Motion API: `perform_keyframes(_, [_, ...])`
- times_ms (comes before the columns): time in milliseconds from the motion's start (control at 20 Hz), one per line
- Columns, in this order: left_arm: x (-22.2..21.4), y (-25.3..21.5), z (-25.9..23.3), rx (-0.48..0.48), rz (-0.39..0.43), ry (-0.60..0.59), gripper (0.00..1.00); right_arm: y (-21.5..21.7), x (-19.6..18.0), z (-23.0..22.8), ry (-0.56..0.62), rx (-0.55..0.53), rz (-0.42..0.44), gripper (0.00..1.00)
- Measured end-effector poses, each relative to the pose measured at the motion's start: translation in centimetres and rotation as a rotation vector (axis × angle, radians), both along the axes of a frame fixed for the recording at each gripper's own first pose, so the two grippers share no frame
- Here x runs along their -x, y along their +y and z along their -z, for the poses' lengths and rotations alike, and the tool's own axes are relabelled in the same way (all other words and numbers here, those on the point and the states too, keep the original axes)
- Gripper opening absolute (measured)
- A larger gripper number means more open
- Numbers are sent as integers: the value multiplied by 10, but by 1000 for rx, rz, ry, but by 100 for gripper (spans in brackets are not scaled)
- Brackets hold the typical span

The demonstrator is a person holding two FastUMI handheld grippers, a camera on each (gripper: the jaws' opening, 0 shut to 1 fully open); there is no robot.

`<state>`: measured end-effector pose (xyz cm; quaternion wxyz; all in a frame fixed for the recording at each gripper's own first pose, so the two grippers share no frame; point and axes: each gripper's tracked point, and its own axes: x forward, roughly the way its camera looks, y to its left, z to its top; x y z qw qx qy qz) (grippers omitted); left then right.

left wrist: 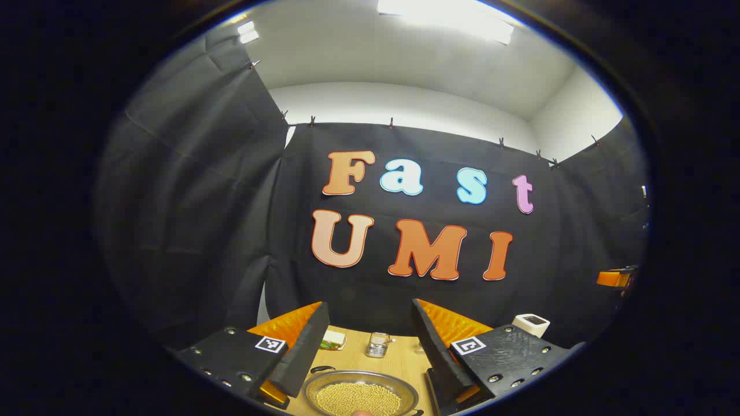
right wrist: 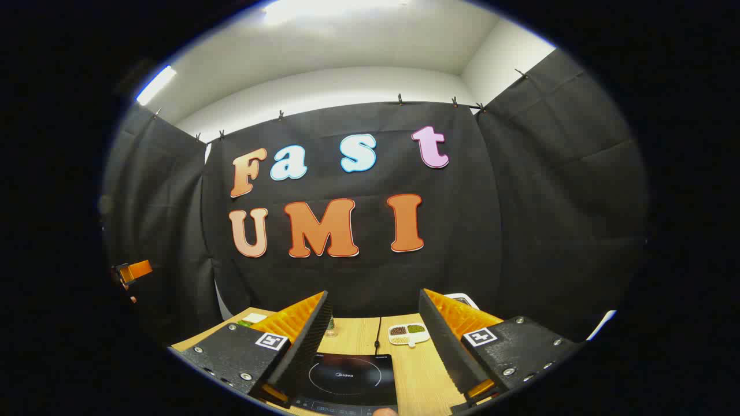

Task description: First push the handle of the pot to place it horizontally, then grasp the pot with both hands and set it on the induction cooktop.

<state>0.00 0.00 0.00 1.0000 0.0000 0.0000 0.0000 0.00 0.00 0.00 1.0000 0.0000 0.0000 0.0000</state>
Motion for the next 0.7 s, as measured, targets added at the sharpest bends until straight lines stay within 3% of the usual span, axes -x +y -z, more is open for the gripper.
perform_keyframes(700, [-5,-25,5,-38,37,28,88,-10,-6,7,6,0,-9,95])
